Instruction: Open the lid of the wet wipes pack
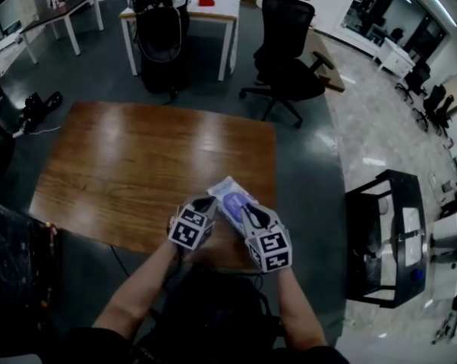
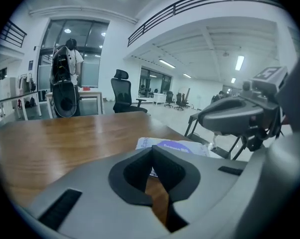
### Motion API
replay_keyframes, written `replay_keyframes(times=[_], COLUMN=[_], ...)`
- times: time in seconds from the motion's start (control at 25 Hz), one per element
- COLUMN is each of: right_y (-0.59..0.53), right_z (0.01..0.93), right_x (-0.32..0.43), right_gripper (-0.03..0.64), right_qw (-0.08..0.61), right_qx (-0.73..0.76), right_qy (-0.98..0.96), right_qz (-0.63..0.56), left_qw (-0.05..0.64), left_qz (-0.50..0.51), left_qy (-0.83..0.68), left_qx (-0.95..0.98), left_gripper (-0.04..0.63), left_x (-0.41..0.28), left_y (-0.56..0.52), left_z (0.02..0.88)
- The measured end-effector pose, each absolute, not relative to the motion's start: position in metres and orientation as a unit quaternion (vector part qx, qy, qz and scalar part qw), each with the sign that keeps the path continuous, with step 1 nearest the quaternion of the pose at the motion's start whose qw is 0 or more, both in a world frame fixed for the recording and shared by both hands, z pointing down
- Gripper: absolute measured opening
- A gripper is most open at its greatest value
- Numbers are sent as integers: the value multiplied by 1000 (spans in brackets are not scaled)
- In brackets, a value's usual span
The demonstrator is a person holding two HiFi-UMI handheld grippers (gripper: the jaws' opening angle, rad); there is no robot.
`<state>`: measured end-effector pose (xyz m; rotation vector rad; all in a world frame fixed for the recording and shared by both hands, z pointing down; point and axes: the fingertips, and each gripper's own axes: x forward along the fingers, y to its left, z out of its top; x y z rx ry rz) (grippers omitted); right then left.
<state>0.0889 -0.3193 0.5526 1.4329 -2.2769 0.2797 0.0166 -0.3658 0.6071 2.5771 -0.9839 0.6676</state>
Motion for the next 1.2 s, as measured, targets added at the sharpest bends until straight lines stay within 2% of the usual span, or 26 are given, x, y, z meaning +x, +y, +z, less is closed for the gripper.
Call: replay_keyframes(times=[0.04,0.4,0.88,1.2], right_y=[-321,-330,-335,-334], right_z=[560,612,638,641], right_x=[87,76,78,77], right_gripper=[86,230,268,256], right_qw=[222,296,346,344], right_qx=[514,483,479,465], right_qy=[-822,-816,-801,-808], right_qz=[108,117,99,113], left_qw=[153,182,196,184], left_qz=[236,272,323,337], left_qy=[-342,-342,-338,-328], left_qx=[897,881,862,863], left_gripper=[5,5,5,5], left_x=[18,22,26,28], left_y=[-369,-388,-389,-388], left_z=[612,648,674,678])
